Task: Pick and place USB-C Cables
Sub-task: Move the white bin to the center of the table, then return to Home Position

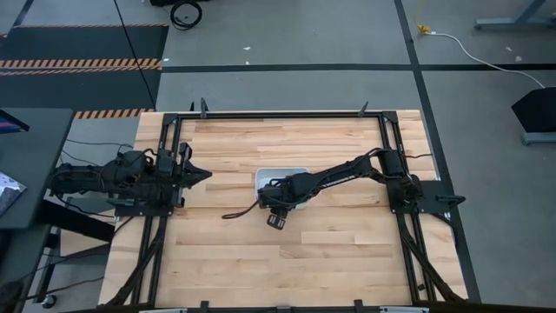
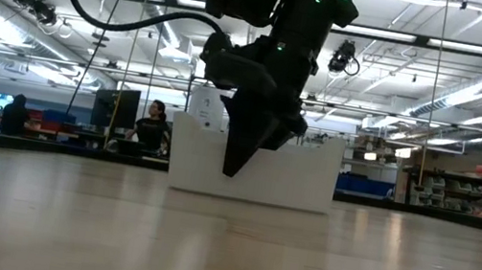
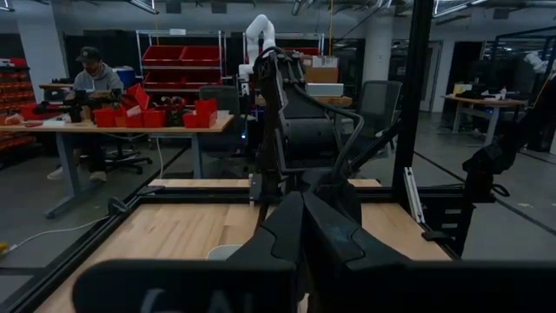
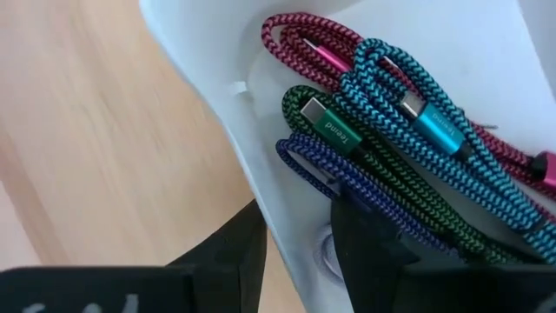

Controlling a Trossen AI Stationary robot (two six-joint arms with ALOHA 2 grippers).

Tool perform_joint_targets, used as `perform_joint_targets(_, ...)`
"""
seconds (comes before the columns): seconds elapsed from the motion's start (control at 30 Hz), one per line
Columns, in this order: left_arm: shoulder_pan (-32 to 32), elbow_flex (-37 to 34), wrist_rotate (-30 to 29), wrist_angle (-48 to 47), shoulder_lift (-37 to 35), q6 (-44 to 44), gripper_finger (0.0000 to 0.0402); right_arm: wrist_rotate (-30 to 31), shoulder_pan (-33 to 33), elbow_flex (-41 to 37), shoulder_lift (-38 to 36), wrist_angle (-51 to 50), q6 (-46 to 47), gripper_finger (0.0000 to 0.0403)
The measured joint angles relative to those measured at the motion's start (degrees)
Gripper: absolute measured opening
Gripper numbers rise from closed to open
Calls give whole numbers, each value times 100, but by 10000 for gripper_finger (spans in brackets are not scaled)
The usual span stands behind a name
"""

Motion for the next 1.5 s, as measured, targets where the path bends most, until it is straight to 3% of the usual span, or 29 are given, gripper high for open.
perform_joint_targets(0.57, 0, 0, 0, 0, 0, -1, 16, 0, 104, 2, 0, -2, 1193, 136)
perform_joint_targets(0.83, -1, 0, 0, -2, 2, -3, 16, 115, 103, 4, -2, 65, 1222, 136)
perform_joint_targets(1.17, 0, 0, 0, -2, 1, -2, 16, 161, 44, 53, -2, -34, 143, 136)
perform_joint_targets(1.5, -2, 0, 0, -11, 0, -10, 16, 174, 156, 1148, -11, -639, -825, 136)
